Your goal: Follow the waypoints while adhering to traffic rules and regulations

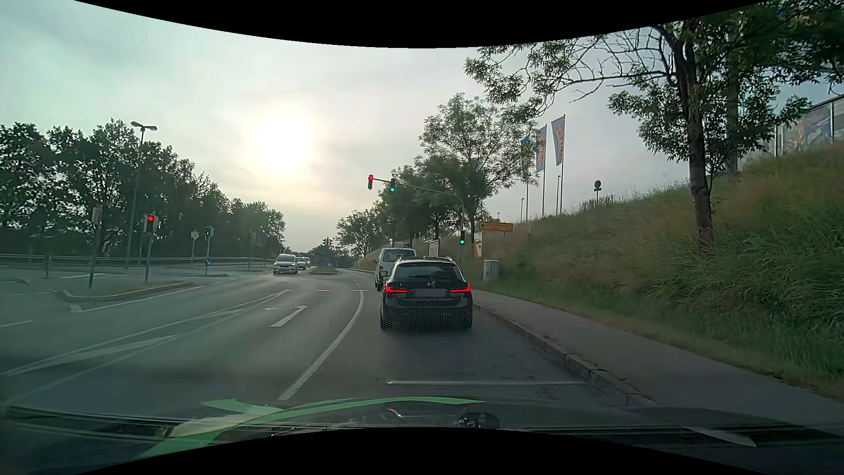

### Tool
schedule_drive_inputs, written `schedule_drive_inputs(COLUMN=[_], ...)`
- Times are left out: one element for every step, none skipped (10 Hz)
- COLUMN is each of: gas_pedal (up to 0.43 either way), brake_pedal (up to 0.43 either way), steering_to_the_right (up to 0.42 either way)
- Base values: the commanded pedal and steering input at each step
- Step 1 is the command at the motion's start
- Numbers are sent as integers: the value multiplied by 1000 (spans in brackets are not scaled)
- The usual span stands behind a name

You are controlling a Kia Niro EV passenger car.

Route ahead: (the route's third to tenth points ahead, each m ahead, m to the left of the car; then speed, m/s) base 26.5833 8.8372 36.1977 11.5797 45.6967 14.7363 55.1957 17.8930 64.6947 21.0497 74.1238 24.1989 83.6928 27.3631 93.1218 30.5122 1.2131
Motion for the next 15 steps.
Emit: schedule_drive_inputs(gas_pedal=[299,331,358,378,398,409,409,409,409,398,378,378,358,299,287], brake_pedal=[0,0,0,0,0,0,0,0,0,0,0,0,0,0,0], steering_to_the_right=[-38,-39,-40,-40,-41,-42,-43,-45,-47,-48,-48,-49,-50,-52,-53])
